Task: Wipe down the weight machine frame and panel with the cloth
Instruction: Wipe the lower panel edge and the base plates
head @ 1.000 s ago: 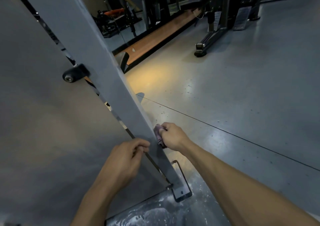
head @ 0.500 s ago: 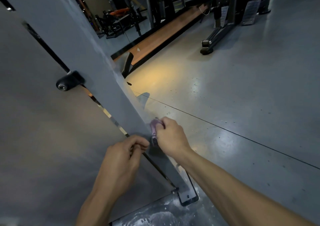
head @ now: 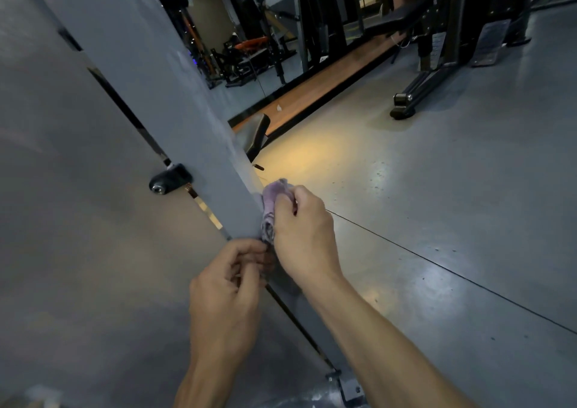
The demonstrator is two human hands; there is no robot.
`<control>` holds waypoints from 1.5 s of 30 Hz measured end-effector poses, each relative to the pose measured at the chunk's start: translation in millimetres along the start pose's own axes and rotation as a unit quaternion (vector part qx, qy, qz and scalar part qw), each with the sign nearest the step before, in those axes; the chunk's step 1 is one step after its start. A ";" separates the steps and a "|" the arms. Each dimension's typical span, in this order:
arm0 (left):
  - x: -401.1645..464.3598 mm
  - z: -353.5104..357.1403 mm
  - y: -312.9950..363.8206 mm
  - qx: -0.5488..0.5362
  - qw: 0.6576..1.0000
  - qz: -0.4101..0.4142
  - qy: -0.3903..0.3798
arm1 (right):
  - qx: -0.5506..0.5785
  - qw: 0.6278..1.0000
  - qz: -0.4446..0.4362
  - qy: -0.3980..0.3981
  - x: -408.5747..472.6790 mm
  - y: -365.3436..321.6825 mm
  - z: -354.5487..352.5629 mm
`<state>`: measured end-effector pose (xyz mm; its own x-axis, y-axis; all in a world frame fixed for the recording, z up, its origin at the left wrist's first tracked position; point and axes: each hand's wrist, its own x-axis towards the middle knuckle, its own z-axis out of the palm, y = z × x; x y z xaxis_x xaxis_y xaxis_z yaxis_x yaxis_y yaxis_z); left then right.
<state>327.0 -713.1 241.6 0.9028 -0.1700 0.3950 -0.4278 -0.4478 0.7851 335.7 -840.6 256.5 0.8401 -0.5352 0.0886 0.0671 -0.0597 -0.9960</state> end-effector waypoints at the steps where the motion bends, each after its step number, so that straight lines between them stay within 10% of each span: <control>1: 0.1 0.6 0.5 -0.012 1.000 -0.001 0.010 | -0.005 1.000 0.005 -0.004 0.4 3.6 0.4; 6: 0.7 1.7 3.0 -0.036 0.999 -0.003 0.036 | -0.056 0.994 0.091 -0.011 -2.2 30.7 1.2; 34: 8.9 -0.4 18.6 -0.006 0.997 0.057 0.049 | 0.039 0.990 -0.137 0.017 10.6 -58.6 3.7; 40: 10.7 3.6 13.7 -0.050 0.995 0.063 0.066 | -0.040 0.999 -0.030 0.013 18.5 -27.7 7.0; 45: 15.1 -0.2 18.0 0.018 0.991 0.111 0.075 | 0.066 0.980 -0.186 0.007 11.7 -75.1 2.7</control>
<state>332.9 -723.6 261.8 0.7691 -0.1364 0.6244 -0.6106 -0.4456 0.6547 342.0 -840.1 332.2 0.7374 -0.5085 0.4445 0.4369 -0.1427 -0.8881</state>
